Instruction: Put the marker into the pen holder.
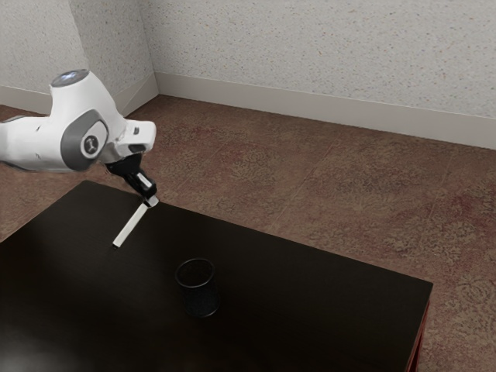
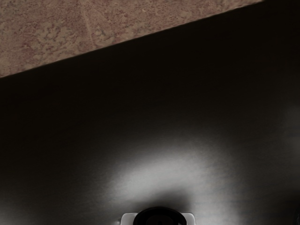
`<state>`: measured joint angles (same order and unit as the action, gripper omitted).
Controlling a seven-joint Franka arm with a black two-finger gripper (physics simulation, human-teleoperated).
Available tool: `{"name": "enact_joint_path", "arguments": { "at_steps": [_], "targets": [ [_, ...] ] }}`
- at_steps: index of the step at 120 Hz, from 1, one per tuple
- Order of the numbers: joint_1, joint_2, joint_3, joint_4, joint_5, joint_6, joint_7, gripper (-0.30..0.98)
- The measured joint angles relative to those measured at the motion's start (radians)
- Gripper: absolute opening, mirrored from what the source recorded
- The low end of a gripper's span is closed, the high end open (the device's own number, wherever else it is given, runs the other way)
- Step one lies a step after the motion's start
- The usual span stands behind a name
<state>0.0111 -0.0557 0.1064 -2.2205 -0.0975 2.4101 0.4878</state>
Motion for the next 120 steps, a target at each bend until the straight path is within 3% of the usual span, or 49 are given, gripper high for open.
{"name": "enact_joint_path", "arguments": {
  "at_steps": [8,19,30,43,70,120],
  "targets": [
    [0.011,-0.035,-0.098,-0.011,-0.046,-0.016,-0.011,-0.09],
    [-0.039,-0.016,-0.257,-0.018,-0.166,0.002,-0.024,-0.09],
    [-0.116,0.004,-0.318,-0.014,-0.249,0.036,-0.036,-0.09],
    [-0.124,0.012,-0.329,-0.011,-0.294,0.08,-0.033,-0.09],
    [-0.014,0.012,-0.319,0.004,-0.331,0.145,-0.001,-0.1],
    [-0.042,0.028,-0.245,-0.002,-0.373,0.169,0.062,-0.1]
  ]
}}
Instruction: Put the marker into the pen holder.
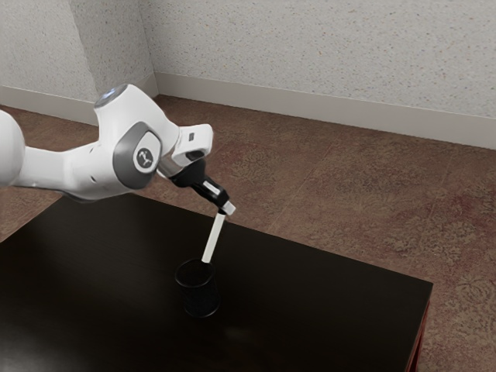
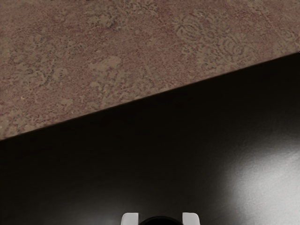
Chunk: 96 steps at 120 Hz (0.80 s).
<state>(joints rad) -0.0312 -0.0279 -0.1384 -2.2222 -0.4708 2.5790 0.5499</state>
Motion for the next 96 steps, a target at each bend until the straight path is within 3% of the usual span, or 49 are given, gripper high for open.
{"name": "enact_joint_path", "arguments": {
  "at_steps": [32,62,90,96],
  "targets": [
    [0.011,-0.05,0.039,-0.072,-0.006,-0.009,0.026,-0.09],
    [-0.006,0.003,0.013,-0.092,-0.028,0.025,0.043,-0.09],
    [-0.025,-0.035,0.019,-0.086,-0.05,0.014,0.087,0.37],
    [-0.011,-0.085,0.02,-0.024,0.016,-0.051,0.091,0.44]
  ]
}}
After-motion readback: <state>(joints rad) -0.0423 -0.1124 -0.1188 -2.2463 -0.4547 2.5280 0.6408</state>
